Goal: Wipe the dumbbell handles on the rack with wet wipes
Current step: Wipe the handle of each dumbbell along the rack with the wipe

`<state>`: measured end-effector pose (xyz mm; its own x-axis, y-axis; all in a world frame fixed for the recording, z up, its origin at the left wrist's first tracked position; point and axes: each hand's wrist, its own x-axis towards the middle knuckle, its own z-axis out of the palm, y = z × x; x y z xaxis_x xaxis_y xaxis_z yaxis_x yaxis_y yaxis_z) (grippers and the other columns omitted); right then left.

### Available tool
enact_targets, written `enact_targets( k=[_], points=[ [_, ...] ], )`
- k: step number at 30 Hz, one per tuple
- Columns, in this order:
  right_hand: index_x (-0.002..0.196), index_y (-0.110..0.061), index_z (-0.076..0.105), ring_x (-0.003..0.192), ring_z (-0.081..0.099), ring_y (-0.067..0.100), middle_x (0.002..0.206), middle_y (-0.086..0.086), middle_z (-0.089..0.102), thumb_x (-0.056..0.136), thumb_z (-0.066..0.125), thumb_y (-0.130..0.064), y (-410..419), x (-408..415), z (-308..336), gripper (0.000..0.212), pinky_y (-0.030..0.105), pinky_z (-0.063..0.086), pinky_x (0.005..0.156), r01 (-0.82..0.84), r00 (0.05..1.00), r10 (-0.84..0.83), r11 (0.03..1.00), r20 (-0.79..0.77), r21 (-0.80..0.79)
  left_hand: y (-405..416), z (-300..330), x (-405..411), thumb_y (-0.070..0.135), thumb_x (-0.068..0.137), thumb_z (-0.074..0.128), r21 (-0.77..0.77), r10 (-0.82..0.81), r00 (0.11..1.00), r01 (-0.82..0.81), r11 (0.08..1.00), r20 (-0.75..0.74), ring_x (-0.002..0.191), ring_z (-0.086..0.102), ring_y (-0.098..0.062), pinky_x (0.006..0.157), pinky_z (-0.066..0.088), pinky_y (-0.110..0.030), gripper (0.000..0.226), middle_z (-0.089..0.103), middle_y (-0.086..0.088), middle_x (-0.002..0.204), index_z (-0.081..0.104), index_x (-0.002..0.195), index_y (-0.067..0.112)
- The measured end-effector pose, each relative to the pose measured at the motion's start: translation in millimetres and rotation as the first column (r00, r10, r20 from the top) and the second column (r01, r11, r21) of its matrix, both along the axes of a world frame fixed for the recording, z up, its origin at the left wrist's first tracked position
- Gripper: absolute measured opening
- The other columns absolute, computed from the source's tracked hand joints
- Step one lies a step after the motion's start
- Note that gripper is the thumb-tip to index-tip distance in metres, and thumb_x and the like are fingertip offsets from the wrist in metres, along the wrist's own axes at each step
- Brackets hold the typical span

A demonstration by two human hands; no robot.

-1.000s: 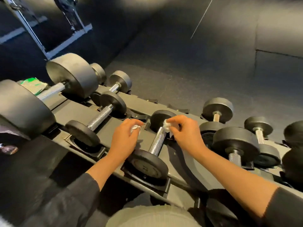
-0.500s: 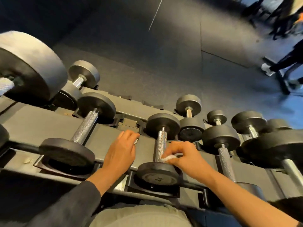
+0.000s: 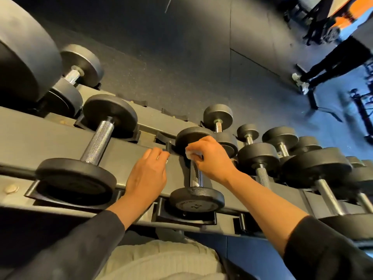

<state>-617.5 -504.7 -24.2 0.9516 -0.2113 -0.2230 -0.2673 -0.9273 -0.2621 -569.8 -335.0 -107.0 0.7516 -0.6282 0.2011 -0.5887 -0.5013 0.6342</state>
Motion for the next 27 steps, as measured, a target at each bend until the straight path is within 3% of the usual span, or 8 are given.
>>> enact_targets(
  k=[5,12,16,19,21,25,27],
  points=[
    [0.115,-0.022,0.068,0.11,0.047,0.012,0.113,-0.002,0.061,0.087,0.063,-0.014,14,-17,8,0.029,0.02,0.036,0.087,-0.075,0.994,0.078,0.996,-0.076,0.046,1,0,-1,-0.001,0.079,0.056,0.002,-0.008,1.0,0.008,1.0,0.01,0.08,0.055,-0.025,0.059,0.049,-0.033,0.026,0.059,-0.01,0.092,0.064,0.103,0.006],
    [0.104,-0.022,0.073,0.094,0.054,0.006,0.1,-0.007,0.064,0.086,0.066,-0.016,15,-37,33,0.02,0.024,0.047,0.088,0.105,0.978,-0.038,0.938,-0.203,0.33,0,-2,-2,-0.003,0.076,0.062,0.004,-0.034,0.999,0.034,0.999,0.007,0.079,0.055,-0.023,0.06,0.048,-0.032,0.028,0.059,-0.008,0.091,0.064,0.102,0.008],
    [0.105,-0.021,0.072,0.096,0.057,0.002,0.097,-0.016,0.063,0.086,0.065,-0.012,16,-36,38,0.022,0.023,0.049,0.089,0.129,0.98,-0.061,0.92,-0.19,0.369,-1,-2,-2,-0.002,0.077,0.06,-0.01,-0.041,0.999,0.041,0.999,0.017,0.078,0.055,-0.024,0.06,0.047,-0.032,0.024,0.058,-0.009,0.089,0.063,0.099,0.008],
    [0.11,-0.018,0.069,0.099,0.054,-0.005,0.107,-0.01,0.066,0.088,0.061,-0.007,24,-17,35,0.026,0.013,0.042,0.091,0.111,0.993,-0.116,0.944,-0.004,0.31,0,-3,-1,-0.003,0.075,0.061,-0.01,-0.031,0.999,0.031,0.999,0.013,0.077,0.055,-0.024,0.059,0.046,-0.032,0.027,0.058,-0.009,0.089,0.063,0.1,0.008],
    [0.114,-0.015,0.068,0.11,0.055,0.005,0.116,0.0,0.067,0.089,0.06,-0.005,28,0,27,0.028,0.014,0.036,0.095,0.079,0.993,-0.094,0.976,0.065,0.203,0,-3,-1,-0.004,0.075,0.061,0.002,-0.032,0.999,0.032,0.999,0.02,0.078,0.054,-0.024,0.06,0.047,-0.032,0.027,0.058,-0.009,0.089,0.063,0.1,0.007],
    [0.114,-0.015,0.068,0.115,0.055,0.02,0.118,0.005,0.065,0.088,0.059,-0.004,21,16,5,0.029,0.023,0.04,0.093,-0.111,0.99,0.103,0.991,-0.1,-0.072,0,-4,-1,-0.002,0.076,0.063,0.048,-0.036,0.999,0.035,0.998,0.023,0.082,0.055,-0.026,0.063,0.049,-0.034,0.027,0.058,-0.011,0.093,0.063,0.101,0.006],
    [0.111,-0.014,0.069,0.116,0.053,0.02,0.118,0.005,0.065,0.087,0.059,-0.006,15,10,2,0.027,0.027,0.041,0.093,-0.16,0.975,0.14,0.98,-0.173,-0.114,1,-5,-1,-0.001,0.077,0.063,0.059,-0.039,0.999,0.038,0.998,0.018,0.084,0.054,-0.025,0.064,0.05,-0.034,0.027,0.058,-0.011,0.096,0.063,0.103,0.006]
  ],
)
